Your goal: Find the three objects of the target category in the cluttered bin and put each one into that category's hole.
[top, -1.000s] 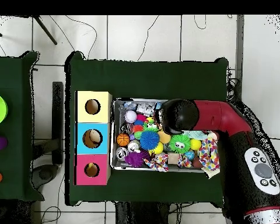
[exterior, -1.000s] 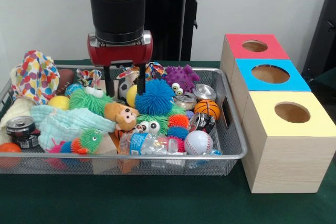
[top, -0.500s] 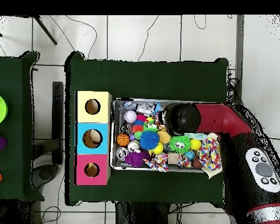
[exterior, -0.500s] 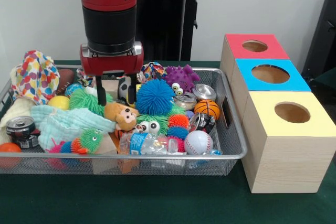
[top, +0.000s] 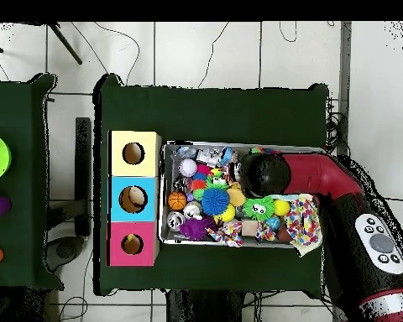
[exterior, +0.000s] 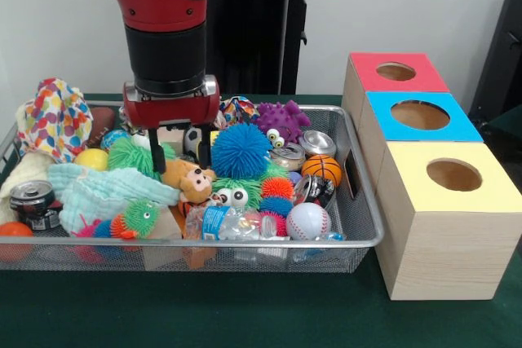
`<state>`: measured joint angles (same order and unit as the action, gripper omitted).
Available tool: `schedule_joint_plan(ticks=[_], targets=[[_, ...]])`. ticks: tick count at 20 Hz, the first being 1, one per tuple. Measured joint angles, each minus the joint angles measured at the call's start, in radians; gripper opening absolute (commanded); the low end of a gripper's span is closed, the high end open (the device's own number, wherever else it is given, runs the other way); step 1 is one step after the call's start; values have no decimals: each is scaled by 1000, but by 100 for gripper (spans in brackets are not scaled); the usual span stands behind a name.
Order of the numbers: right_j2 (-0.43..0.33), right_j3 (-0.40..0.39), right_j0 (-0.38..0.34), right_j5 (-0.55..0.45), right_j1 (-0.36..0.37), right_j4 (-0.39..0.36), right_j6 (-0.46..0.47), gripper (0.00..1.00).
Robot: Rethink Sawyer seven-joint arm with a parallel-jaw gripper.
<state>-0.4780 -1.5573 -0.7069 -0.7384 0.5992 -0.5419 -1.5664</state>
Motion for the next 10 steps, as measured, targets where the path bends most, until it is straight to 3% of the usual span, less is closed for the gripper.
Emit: schedule_joint_plan(ticks=[10], targets=[[-28,-46,-27,0,-37,-18,0,100]])
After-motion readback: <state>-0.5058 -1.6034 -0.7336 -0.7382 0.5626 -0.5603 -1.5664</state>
